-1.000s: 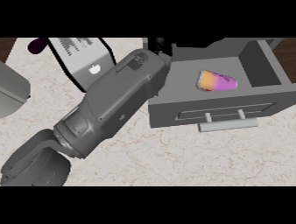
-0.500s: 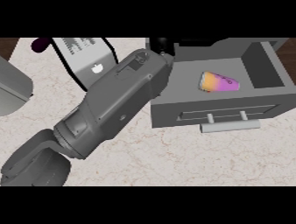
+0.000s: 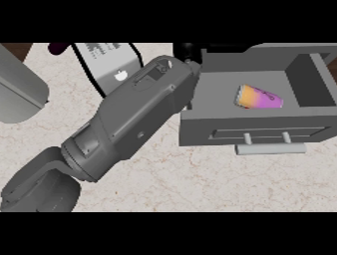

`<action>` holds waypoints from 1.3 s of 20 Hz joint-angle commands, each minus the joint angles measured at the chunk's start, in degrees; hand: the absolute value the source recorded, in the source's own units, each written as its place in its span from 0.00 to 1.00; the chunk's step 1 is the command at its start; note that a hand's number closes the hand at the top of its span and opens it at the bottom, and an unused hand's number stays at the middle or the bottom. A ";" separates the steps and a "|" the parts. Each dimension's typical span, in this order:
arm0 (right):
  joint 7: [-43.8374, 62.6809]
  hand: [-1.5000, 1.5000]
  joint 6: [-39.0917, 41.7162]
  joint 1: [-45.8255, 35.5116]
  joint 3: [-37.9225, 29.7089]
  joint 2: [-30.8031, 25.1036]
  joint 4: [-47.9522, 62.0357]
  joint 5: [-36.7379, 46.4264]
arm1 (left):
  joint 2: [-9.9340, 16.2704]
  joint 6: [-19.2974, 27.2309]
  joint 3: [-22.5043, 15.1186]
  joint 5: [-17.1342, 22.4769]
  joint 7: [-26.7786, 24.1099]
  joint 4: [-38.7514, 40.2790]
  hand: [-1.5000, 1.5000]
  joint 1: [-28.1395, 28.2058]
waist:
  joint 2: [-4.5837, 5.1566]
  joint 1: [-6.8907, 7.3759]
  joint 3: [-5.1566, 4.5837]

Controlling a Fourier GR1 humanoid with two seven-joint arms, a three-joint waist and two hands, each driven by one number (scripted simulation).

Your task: Pick up the can, place it into the drawer and close the drawer

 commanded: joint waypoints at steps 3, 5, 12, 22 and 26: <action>-0.46 0.00 -3.01 -6.31 12.87 0.40 2.50 19.60 | 0.00 0.74 0.65 1.26 0.82 -0.69 0.00 0.31 | -0.23 1.02 -0.04; -6.79 0.00 -5.38 -6.10 14.24 0.28 7.54 24.72 | 0.00 -0.06 0.31 -0.01 1.63 -0.47 0.00 0.01 | -0.45 1.29 0.02; -6.60 0.00 -13.94 -18.22 23.00 -0.55 23.56 40.16 | 0.04 2.94 0.84 -1.88 2.62 -3.15 0.00 1.50 | -0.71 2.57 -0.04; -11.47 0.00 -21.42 -29.58 28.95 -3.45 47.62 53.52 | 6.87 1.91 1.75 -4.80 8.15 -7.74 0.00 3.55 | -0.77 3.23 -0.03; -12.41 0.00 -30.44 -32.86 28.74 -2.20 59.21 58.77 | 9.66 1.93 0.57 -6.09 11.94 -11.00 0.00 5.01 | -0.78 3.44 0.00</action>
